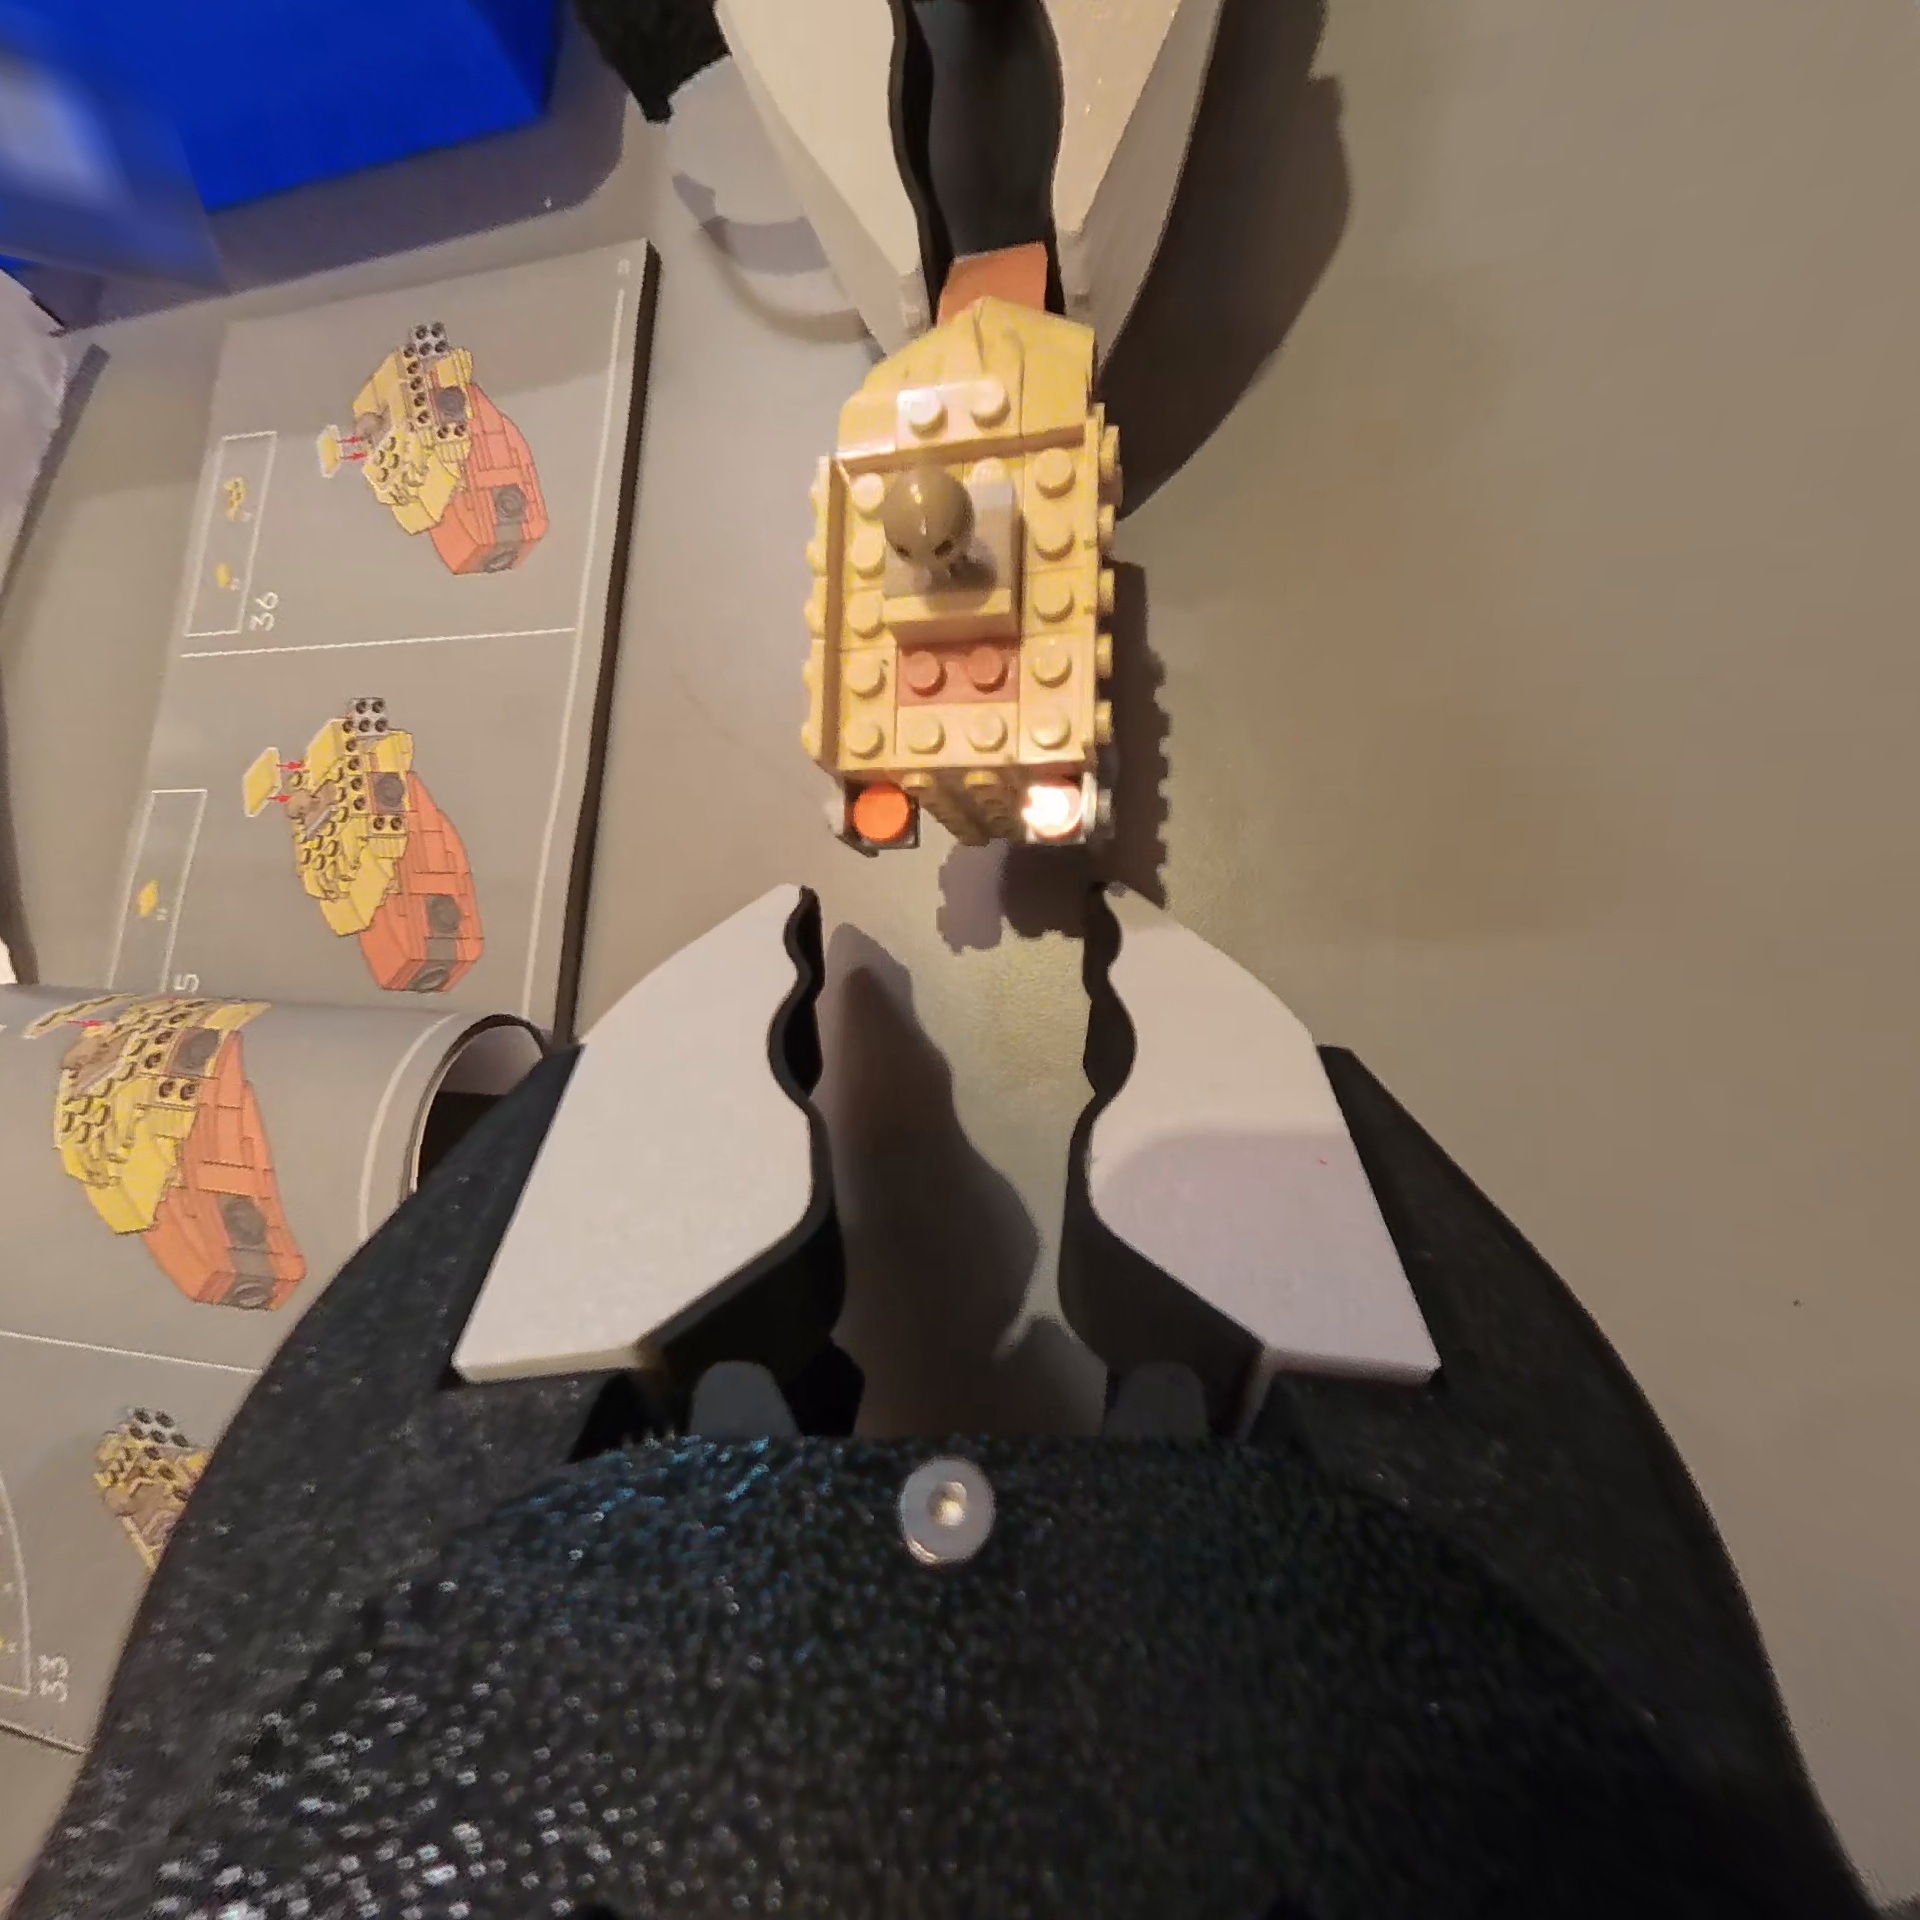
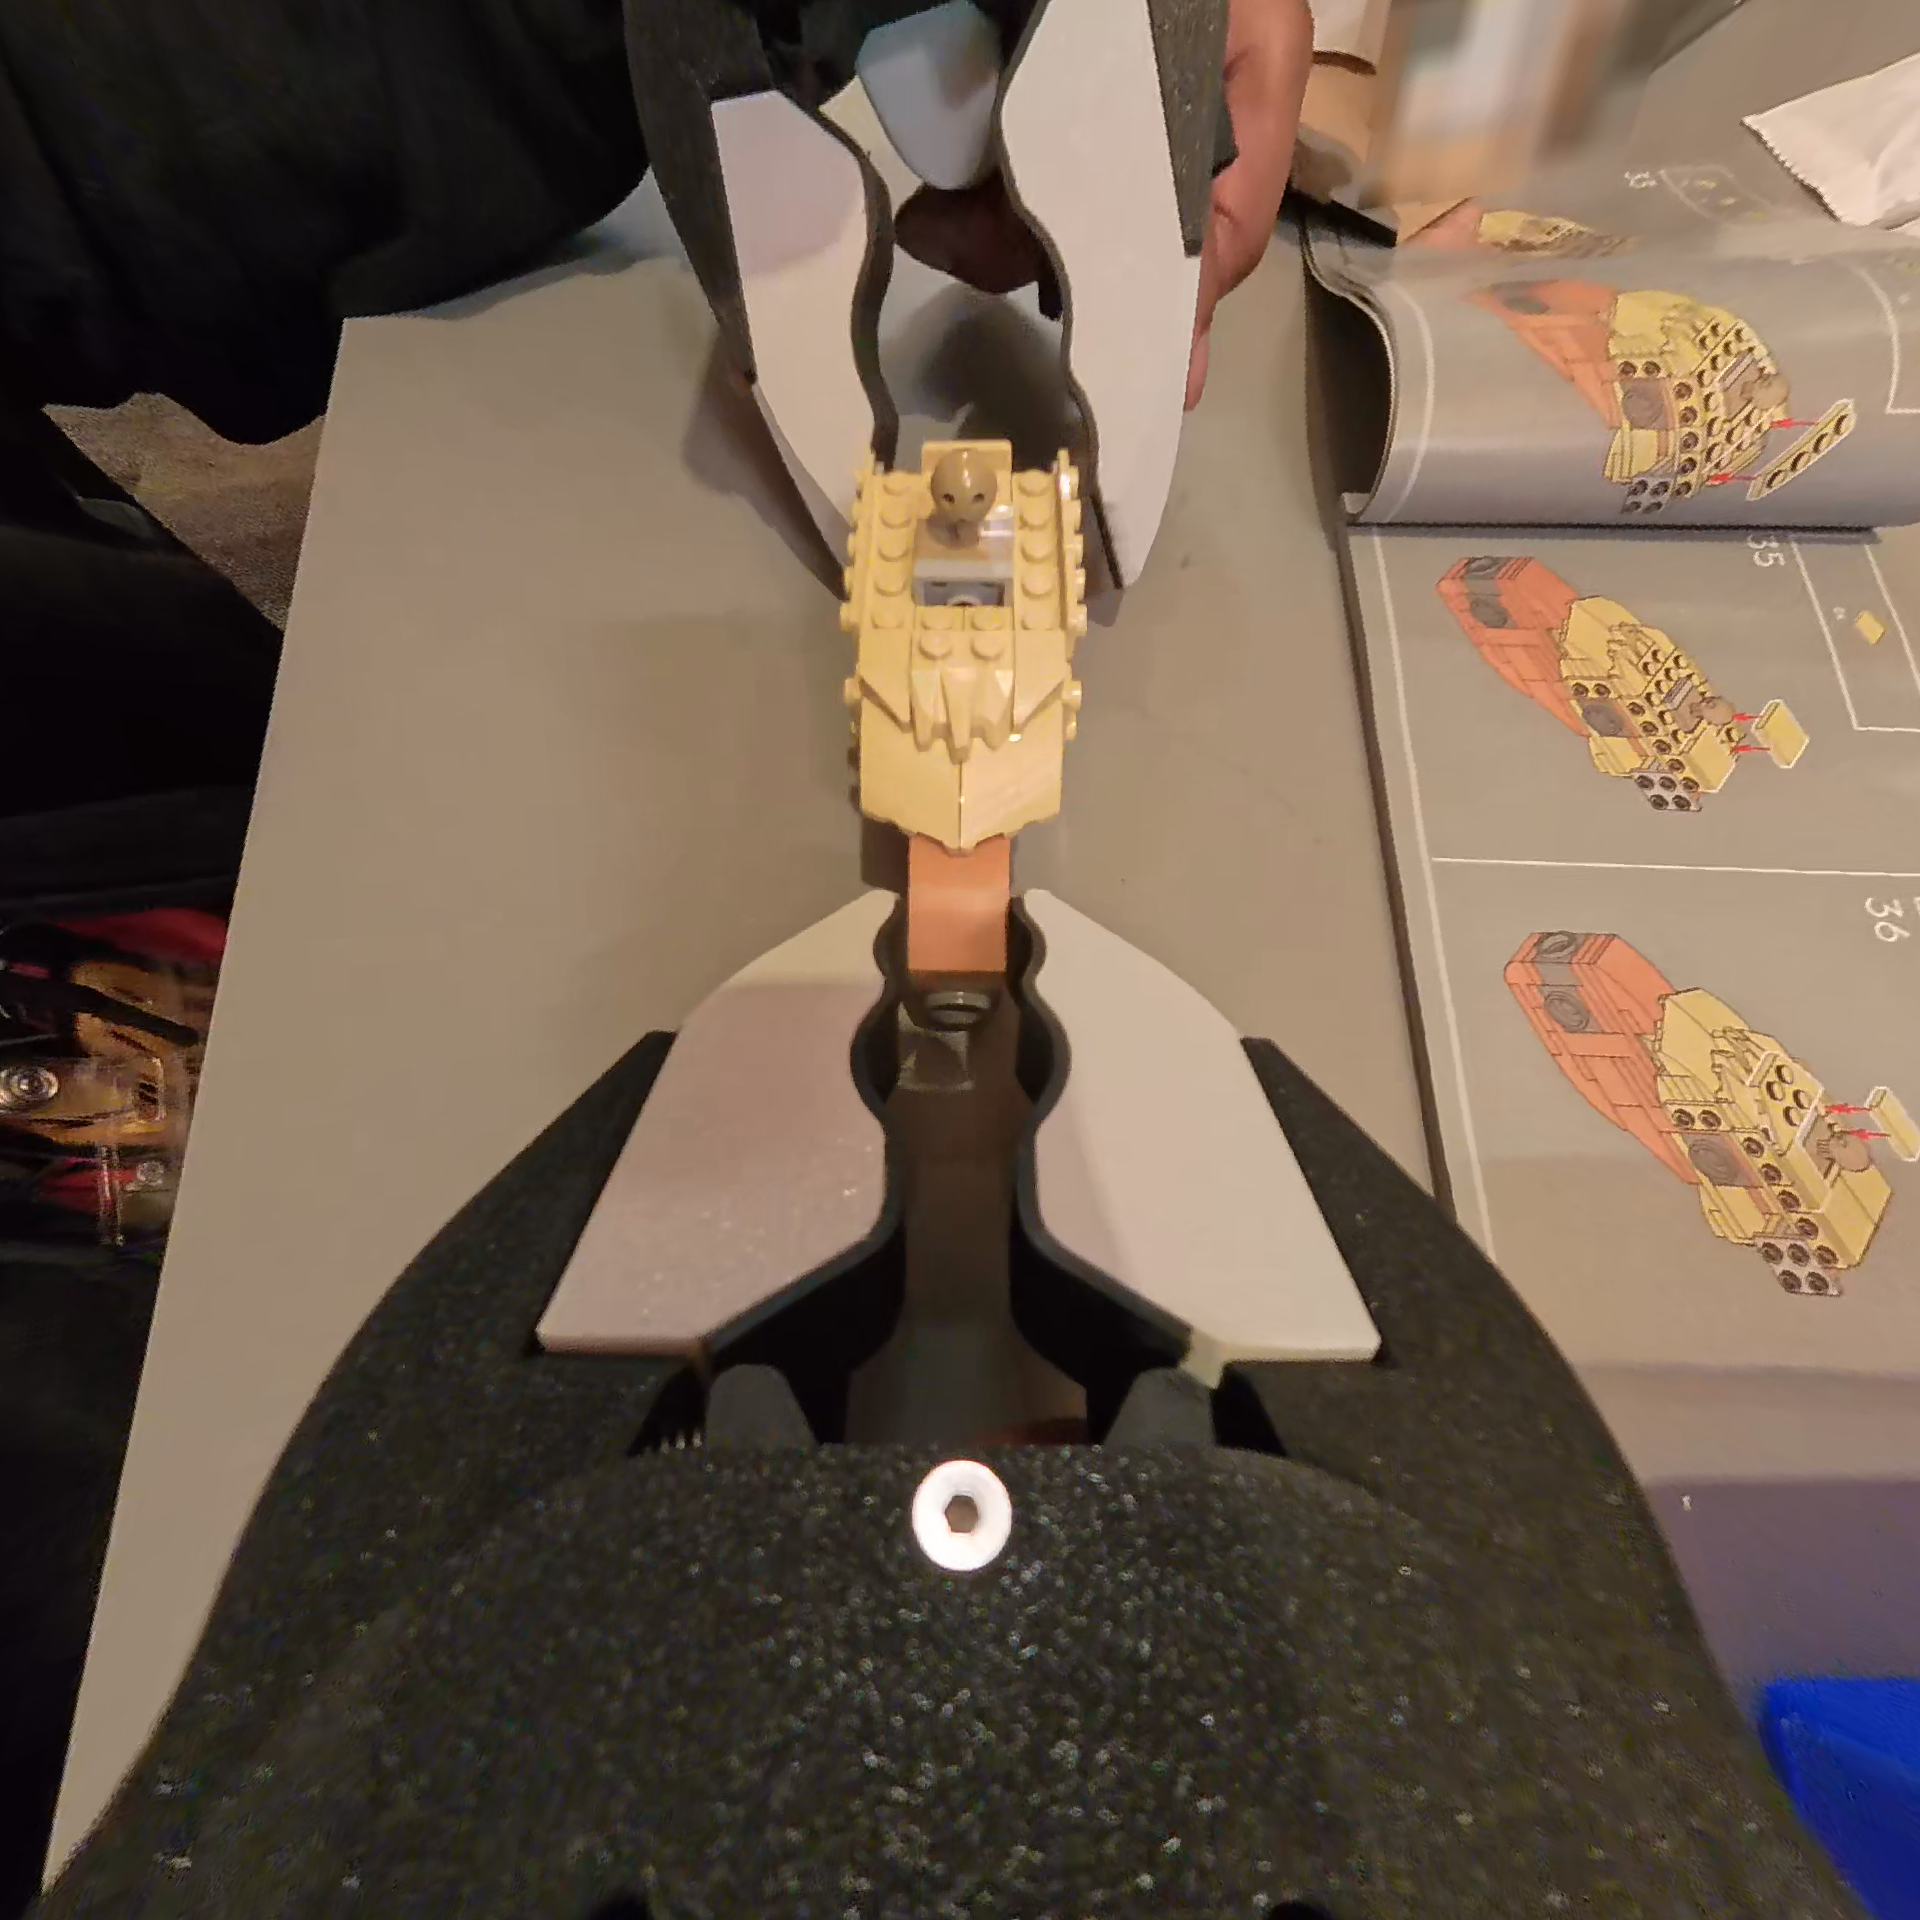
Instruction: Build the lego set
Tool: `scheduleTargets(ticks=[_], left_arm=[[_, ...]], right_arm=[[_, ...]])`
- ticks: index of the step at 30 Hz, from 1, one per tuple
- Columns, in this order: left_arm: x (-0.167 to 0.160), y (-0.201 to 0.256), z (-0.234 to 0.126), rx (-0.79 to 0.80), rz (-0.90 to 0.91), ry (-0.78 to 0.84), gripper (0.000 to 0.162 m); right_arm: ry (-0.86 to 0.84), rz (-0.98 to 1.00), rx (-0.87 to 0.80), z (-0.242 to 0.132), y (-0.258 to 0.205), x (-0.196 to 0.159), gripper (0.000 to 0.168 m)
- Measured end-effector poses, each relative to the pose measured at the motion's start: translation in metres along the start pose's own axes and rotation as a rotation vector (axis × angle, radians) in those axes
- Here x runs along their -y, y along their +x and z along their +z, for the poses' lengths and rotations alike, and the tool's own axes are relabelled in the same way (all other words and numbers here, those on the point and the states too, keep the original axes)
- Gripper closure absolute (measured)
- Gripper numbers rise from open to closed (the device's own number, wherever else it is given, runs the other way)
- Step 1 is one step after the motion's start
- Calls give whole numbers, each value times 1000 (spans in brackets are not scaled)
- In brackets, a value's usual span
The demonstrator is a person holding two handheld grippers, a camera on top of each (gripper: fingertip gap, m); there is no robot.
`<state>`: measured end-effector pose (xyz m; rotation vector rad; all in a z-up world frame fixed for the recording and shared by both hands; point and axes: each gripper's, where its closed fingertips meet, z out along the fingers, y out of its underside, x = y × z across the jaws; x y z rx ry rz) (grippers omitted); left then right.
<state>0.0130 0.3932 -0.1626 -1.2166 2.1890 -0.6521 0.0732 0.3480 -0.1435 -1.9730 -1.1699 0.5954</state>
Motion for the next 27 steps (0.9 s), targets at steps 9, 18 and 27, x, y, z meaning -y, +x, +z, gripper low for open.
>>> scheduleTargets(ticks=[9,18,27], left_arm=[[3,1,1,1,10,13,110],[1,0,-1,9,-1,15,106],[-5,-1,-5,-12,-49,28,102]], right_arm=[[18,-21,0,-1,-3,3,144],[8,-29,7,-4,-5,1,132],[114,-8,16,-48,-14,-6,127]])
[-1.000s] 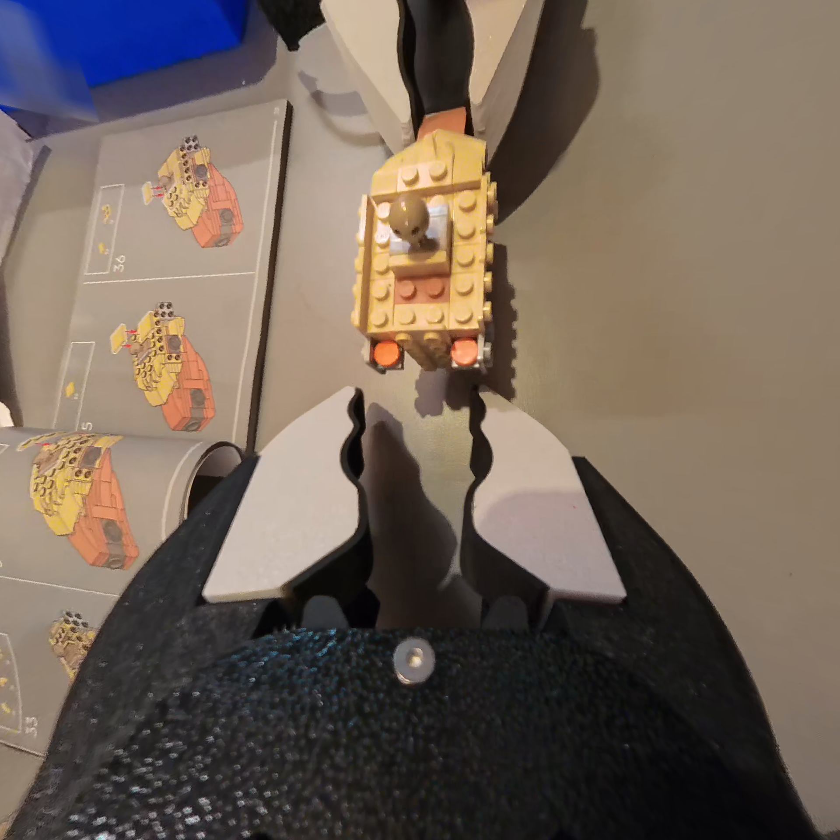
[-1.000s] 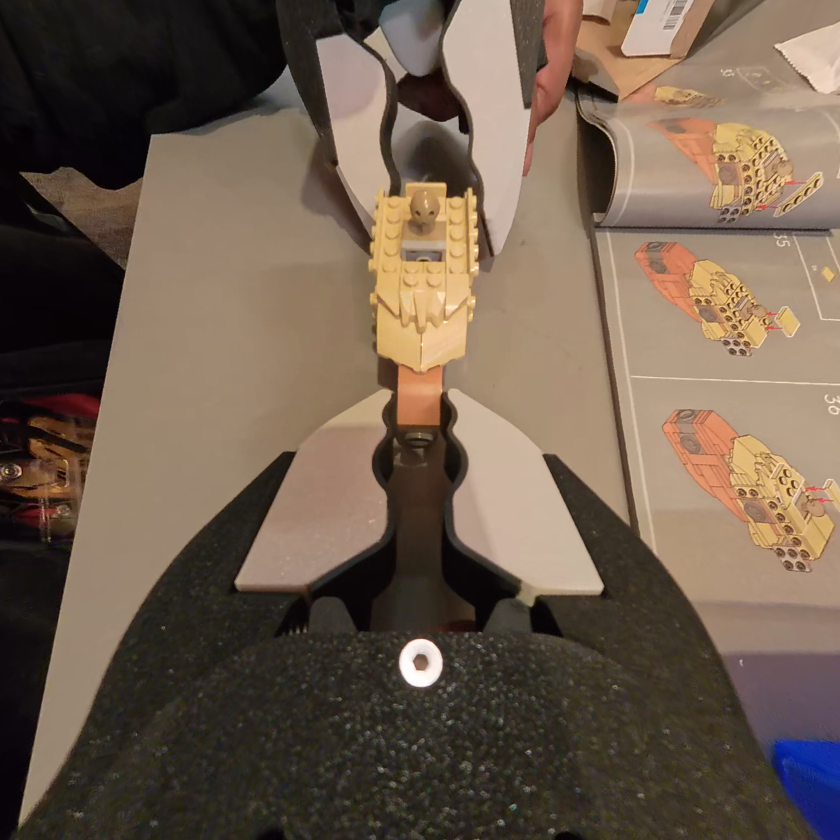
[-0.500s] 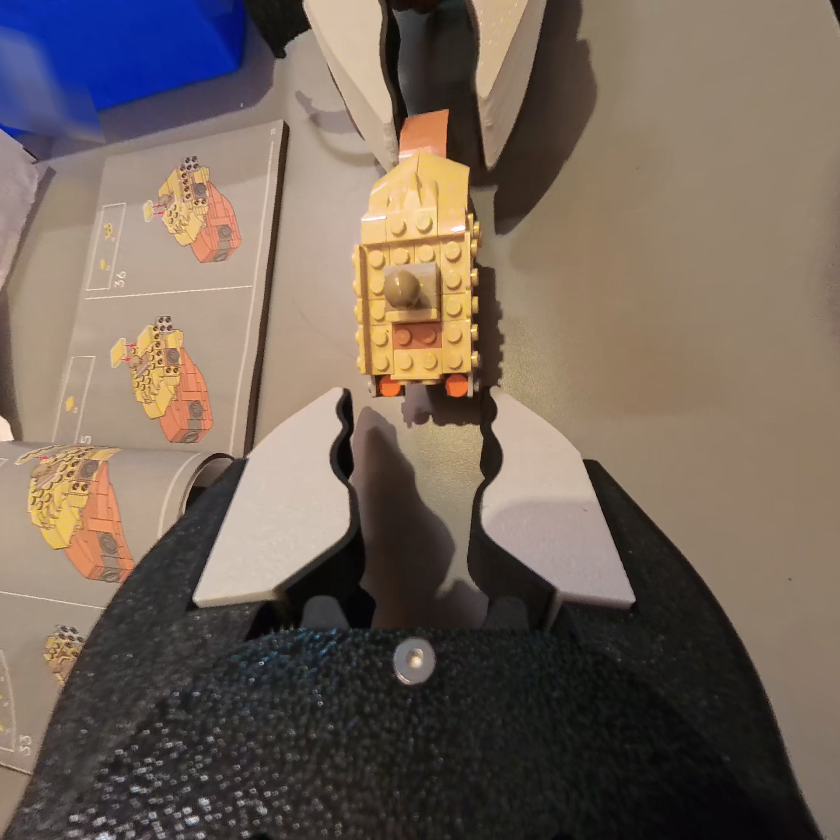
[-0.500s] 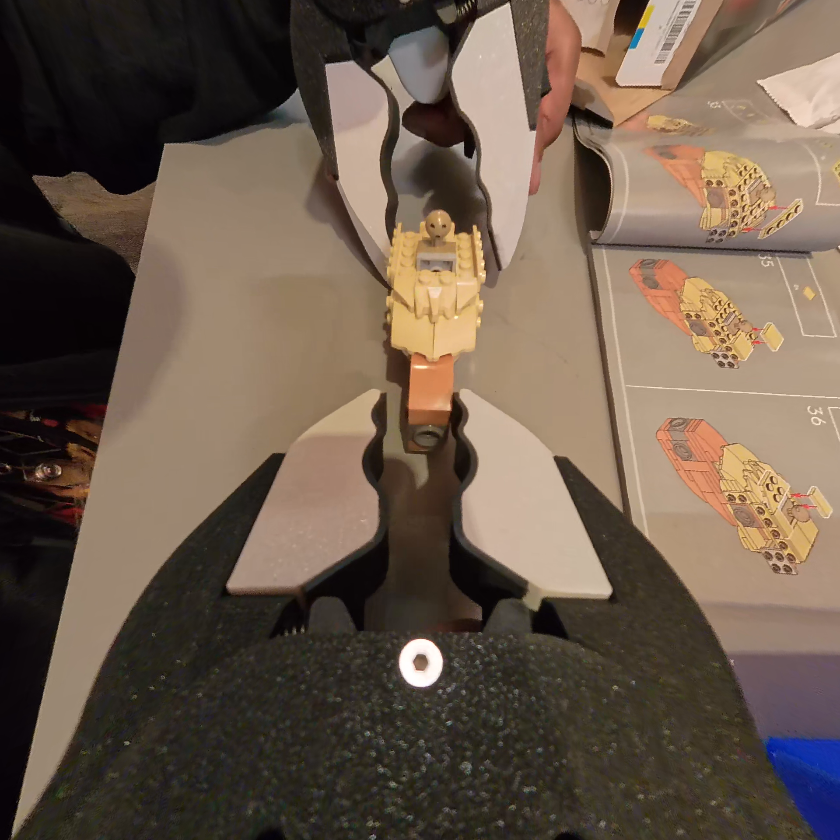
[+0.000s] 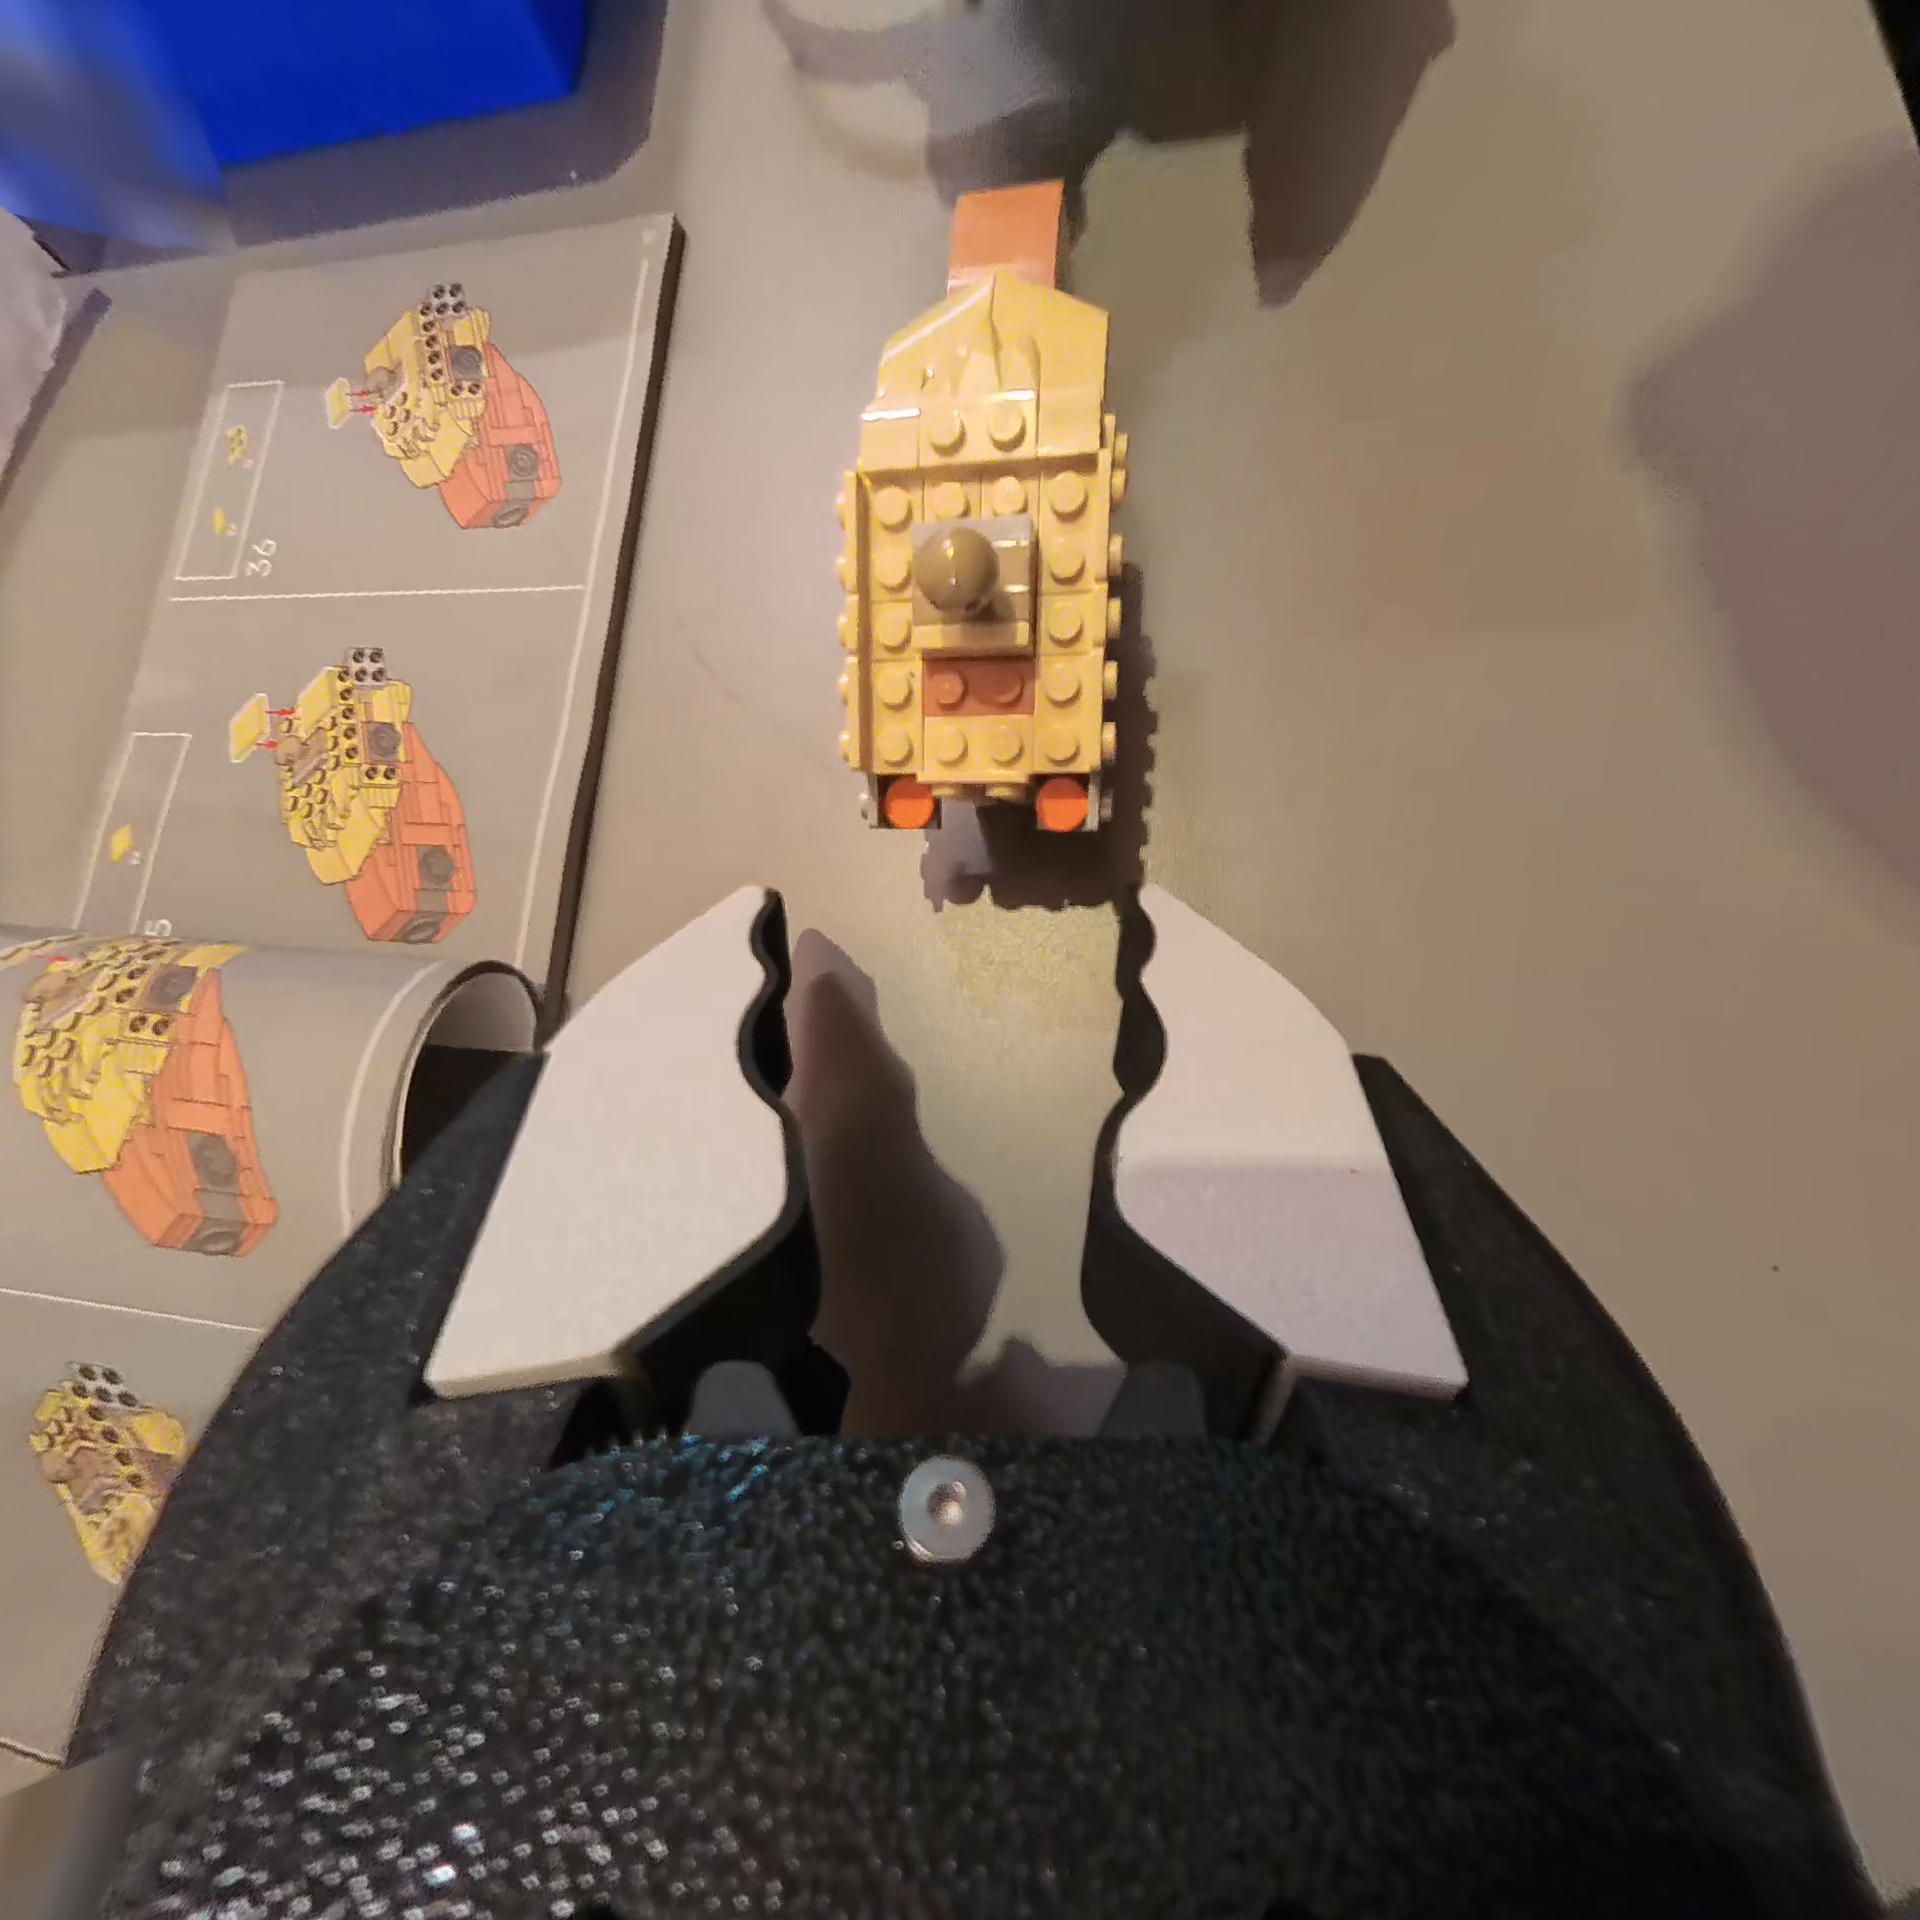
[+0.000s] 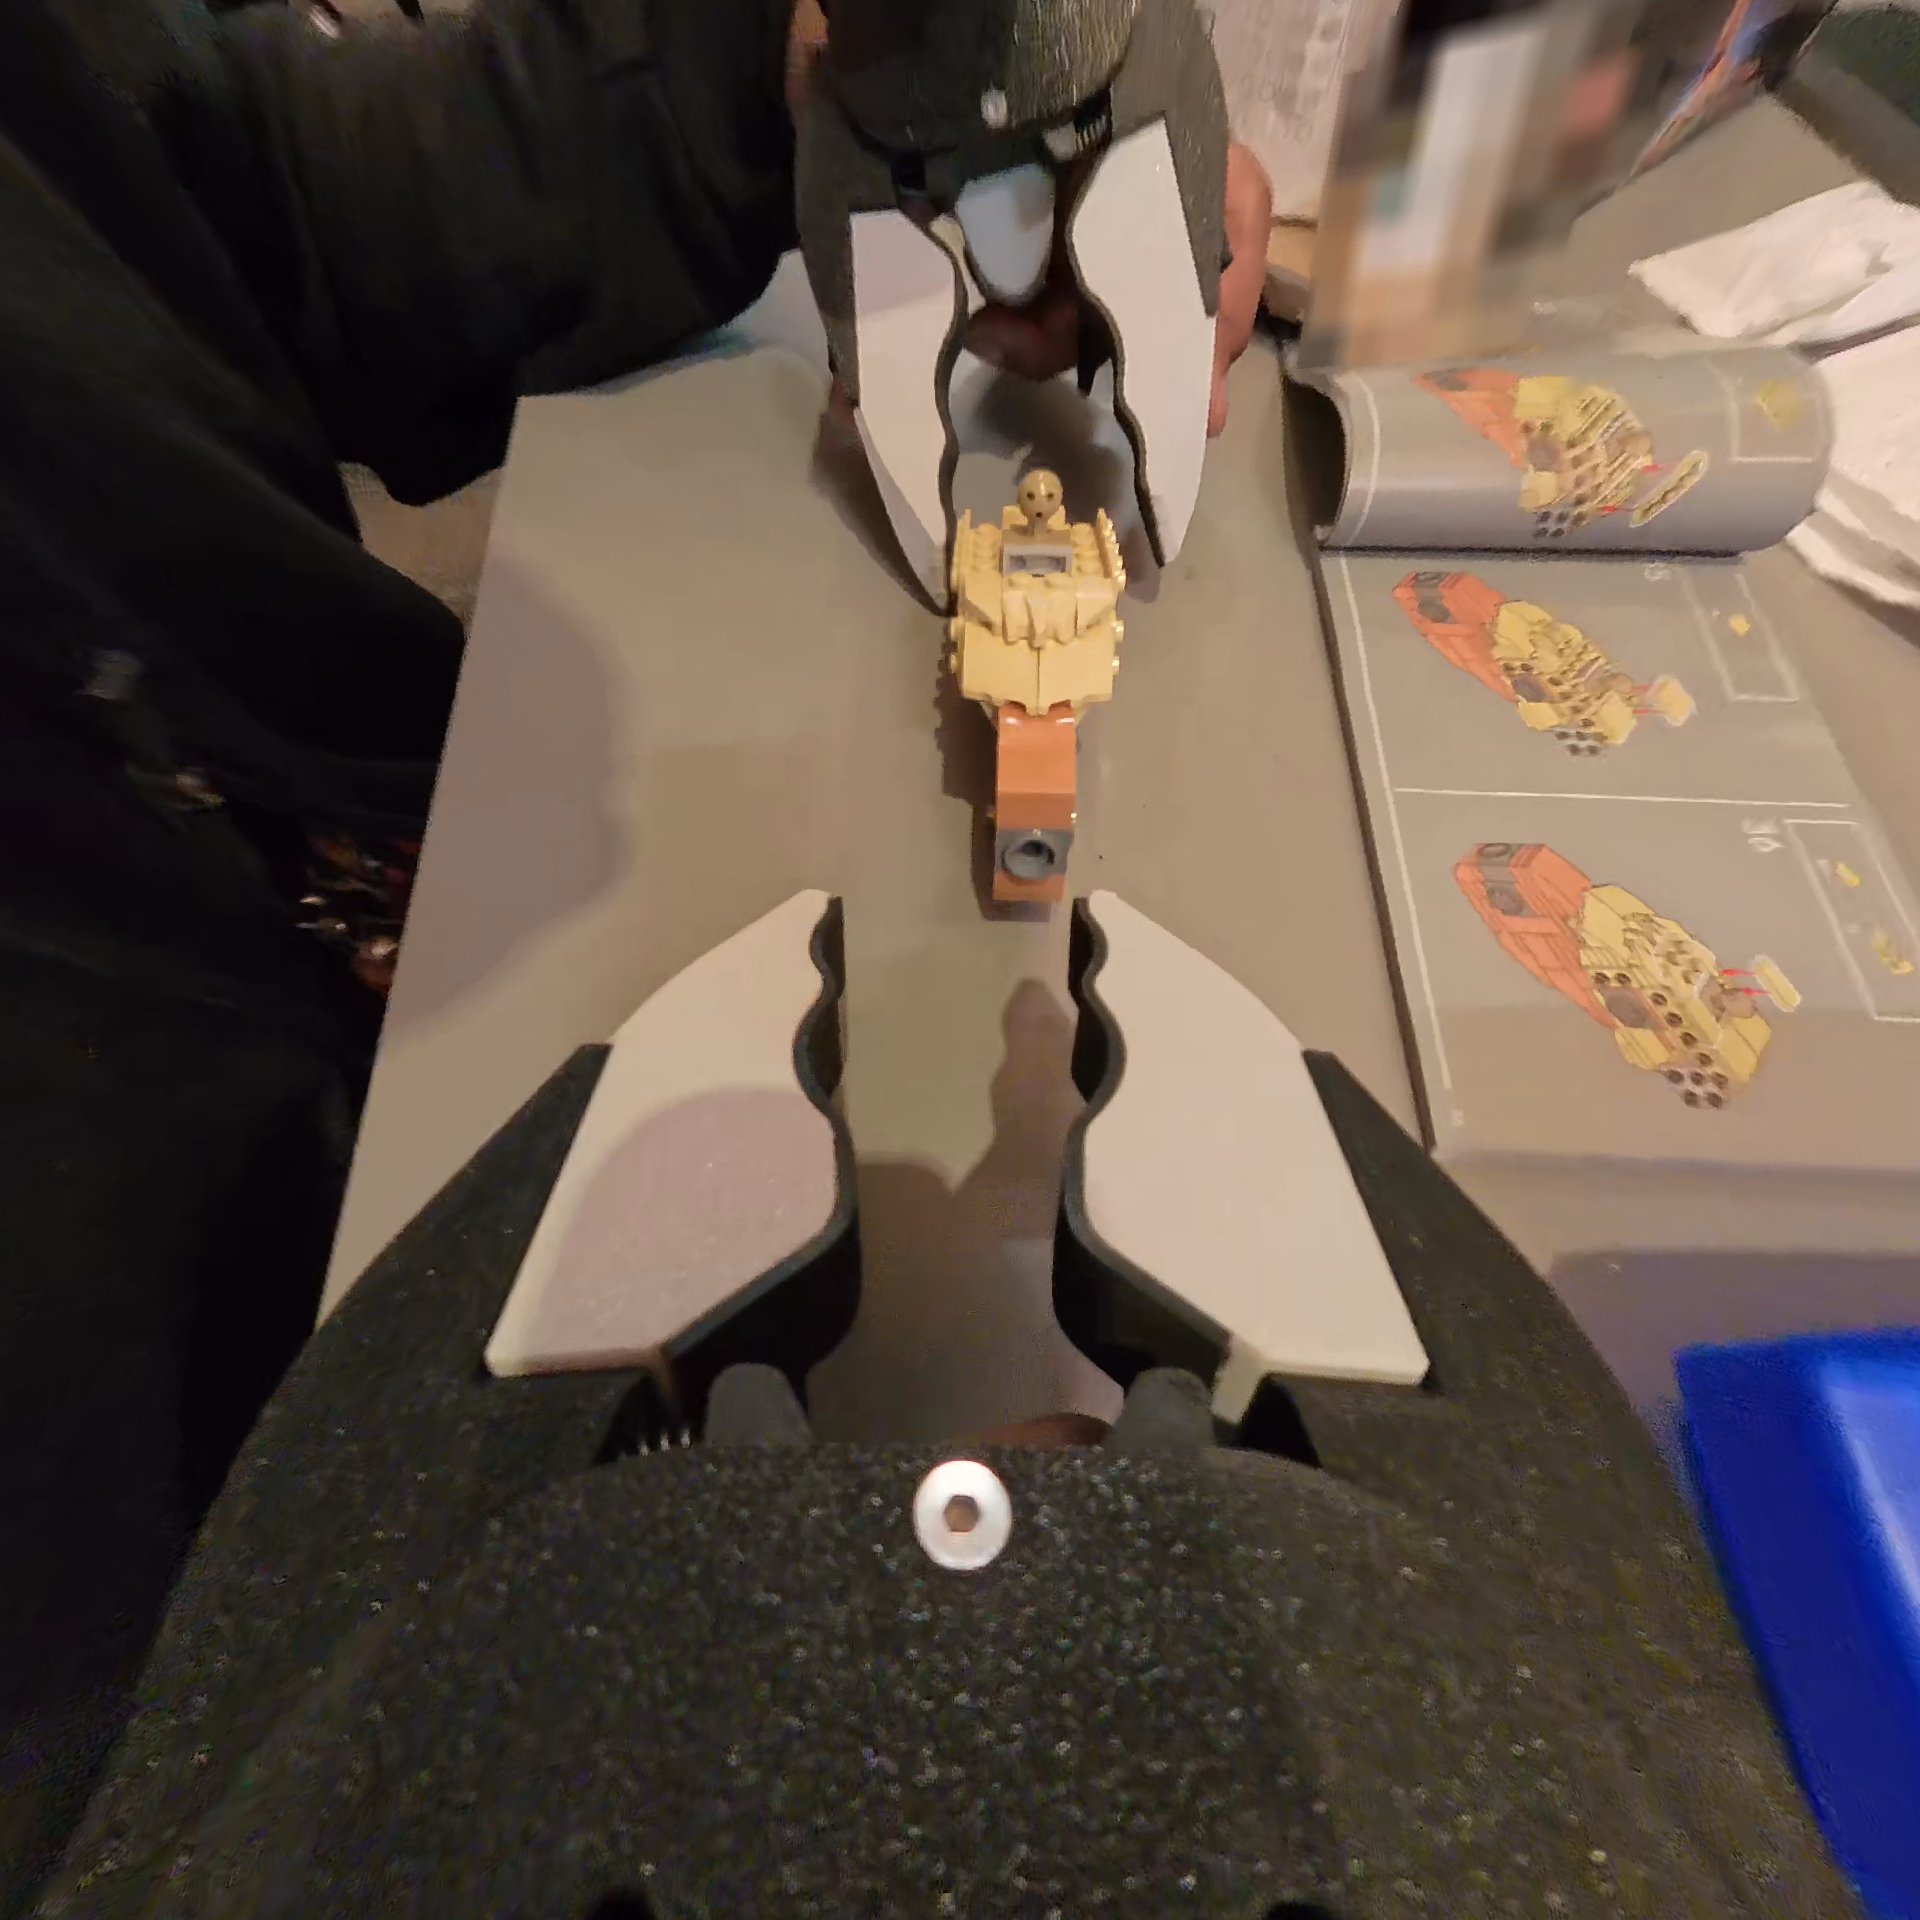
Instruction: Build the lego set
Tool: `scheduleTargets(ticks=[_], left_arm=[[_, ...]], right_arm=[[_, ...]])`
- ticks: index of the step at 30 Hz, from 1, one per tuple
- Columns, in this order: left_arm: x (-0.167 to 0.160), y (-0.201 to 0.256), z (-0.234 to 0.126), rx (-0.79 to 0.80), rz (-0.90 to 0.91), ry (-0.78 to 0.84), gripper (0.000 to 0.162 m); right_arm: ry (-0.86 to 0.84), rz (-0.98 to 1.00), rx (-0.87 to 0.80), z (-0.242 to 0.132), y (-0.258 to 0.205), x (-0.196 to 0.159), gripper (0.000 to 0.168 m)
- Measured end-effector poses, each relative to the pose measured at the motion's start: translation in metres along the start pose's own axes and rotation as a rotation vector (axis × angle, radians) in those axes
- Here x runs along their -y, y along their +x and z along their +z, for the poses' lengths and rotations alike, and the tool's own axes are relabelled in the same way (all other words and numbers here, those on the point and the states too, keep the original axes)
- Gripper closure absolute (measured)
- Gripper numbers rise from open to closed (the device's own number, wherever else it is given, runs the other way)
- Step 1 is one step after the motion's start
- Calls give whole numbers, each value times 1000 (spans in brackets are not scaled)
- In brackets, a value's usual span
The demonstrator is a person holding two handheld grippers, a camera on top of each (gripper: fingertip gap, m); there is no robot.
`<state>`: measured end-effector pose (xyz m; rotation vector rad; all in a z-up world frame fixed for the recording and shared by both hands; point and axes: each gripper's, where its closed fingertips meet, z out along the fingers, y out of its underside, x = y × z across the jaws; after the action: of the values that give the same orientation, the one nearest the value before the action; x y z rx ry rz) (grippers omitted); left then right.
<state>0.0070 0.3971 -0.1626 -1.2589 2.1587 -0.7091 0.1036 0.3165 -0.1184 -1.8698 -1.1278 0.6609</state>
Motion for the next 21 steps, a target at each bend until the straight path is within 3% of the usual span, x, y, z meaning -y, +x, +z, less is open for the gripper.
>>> scheduleTargets(ticks=[5,10,14,17,21], left_arm=[[-7,2,-5,-27,-42,4,99],[-13,11,-10,-77,-79,-2,98],[-17,10,-13,-79,-96,-7,97],[-16,9,-12,-68,-95,-7,97],[-15,4,-11,-45,-95,6,97]], right_arm=[[102,-20,-86,-65,15,11,131],[0,-84,-366,-139,91,10,136],[-337,-302,-489,-166,188,0,148],[-631,-453,-396,-154,267,-30,149],[-886,-381,-214,-133,337,-82,154]])
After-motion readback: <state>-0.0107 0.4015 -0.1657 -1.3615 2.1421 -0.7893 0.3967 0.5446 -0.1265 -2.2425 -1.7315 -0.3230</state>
